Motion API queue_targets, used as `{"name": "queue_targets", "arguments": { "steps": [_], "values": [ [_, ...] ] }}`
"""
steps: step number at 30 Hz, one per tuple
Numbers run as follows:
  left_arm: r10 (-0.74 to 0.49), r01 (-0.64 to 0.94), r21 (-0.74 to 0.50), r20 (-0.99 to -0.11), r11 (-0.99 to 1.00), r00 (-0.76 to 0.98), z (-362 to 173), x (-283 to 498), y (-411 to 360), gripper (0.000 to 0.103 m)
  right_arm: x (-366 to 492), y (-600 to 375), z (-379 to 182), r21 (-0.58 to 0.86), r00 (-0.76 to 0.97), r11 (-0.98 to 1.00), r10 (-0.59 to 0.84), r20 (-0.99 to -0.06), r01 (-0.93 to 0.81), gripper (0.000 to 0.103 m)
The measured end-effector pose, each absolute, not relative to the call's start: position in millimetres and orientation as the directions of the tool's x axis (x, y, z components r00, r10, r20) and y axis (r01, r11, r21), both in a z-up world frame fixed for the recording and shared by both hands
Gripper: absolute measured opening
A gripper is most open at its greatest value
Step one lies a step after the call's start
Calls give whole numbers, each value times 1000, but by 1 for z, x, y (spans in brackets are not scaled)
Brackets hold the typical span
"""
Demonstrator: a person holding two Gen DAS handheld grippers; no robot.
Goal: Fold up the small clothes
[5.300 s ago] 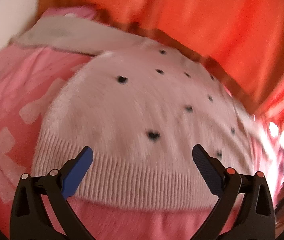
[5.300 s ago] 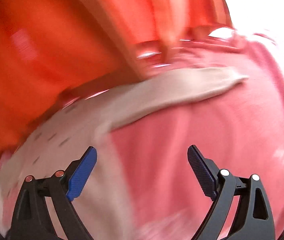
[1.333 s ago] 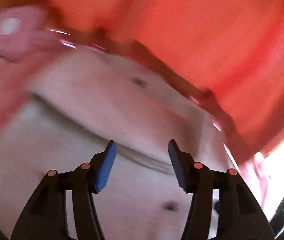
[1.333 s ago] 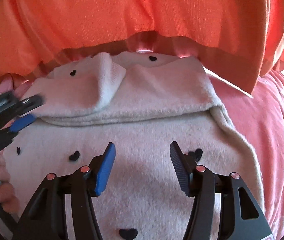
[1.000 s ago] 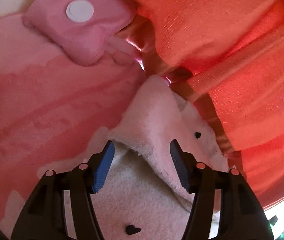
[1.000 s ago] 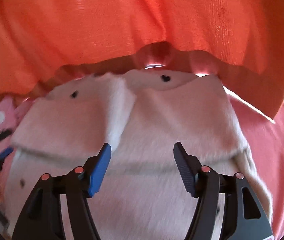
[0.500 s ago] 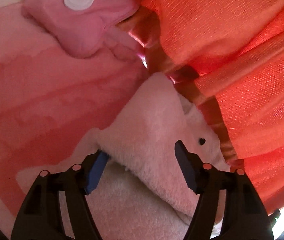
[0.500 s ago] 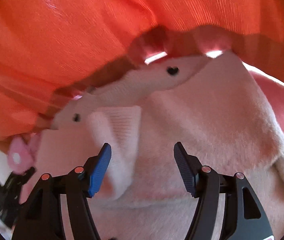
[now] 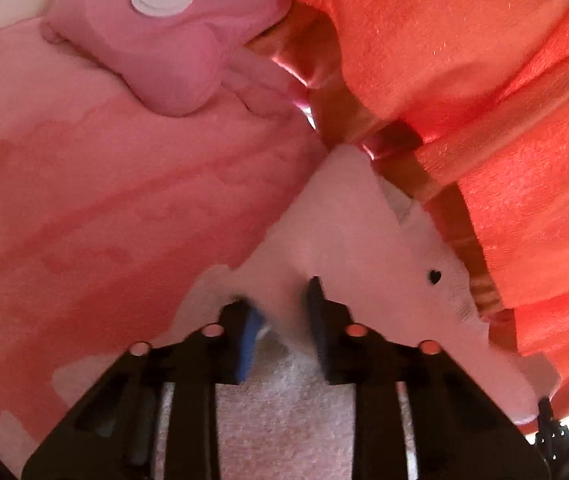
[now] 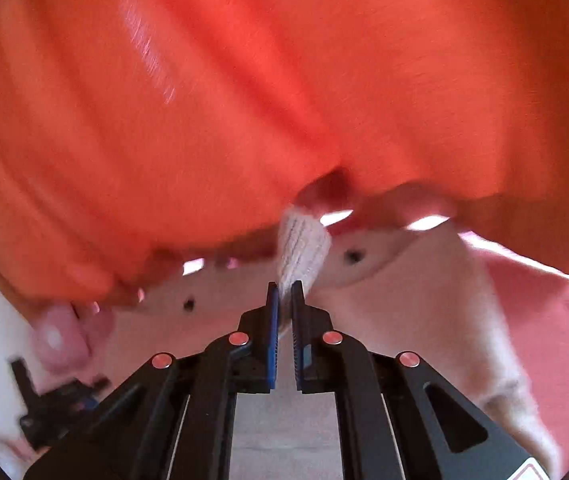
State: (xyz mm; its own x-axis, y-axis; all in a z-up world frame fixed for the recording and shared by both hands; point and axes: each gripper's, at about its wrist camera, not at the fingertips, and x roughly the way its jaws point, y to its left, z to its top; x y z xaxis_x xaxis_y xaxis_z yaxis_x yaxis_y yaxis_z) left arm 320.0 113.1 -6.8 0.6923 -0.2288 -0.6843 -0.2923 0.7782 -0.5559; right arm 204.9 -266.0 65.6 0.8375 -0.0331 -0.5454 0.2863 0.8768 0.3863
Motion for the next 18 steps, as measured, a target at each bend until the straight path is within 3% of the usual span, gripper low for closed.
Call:
{"name": "queue_targets", "arguments": {
  "steps": [2,3,5,9,13,18],
  "values": [
    [-204,-286,-514,-702,809,683,-6,318,102,18,218,-294,13,366,703,847,-13,-711,386,5],
    [-189,-280,-491,-707,825,682,-5,318,97,18,217,-301,-5,383,671,829,13,-741,408,5],
    [-144,-268,-426,-719,864,679,-2,315,86,18,210,-302,-6,399,703,832,16,-711,385,4],
    [-127,-280,-414,-724,866,678,-2,313,84,18,200,-294,44,407,796,869,26,-605,280,4],
    [-106,-269,-381,-726,885,679,-1,312,78,18,207,-311,-1,358,689,855,1,-725,375,4],
    [-105,-270,-378,-729,885,677,-1,312,79,18,193,-317,36,414,780,854,15,-626,315,4]
  ]
}}
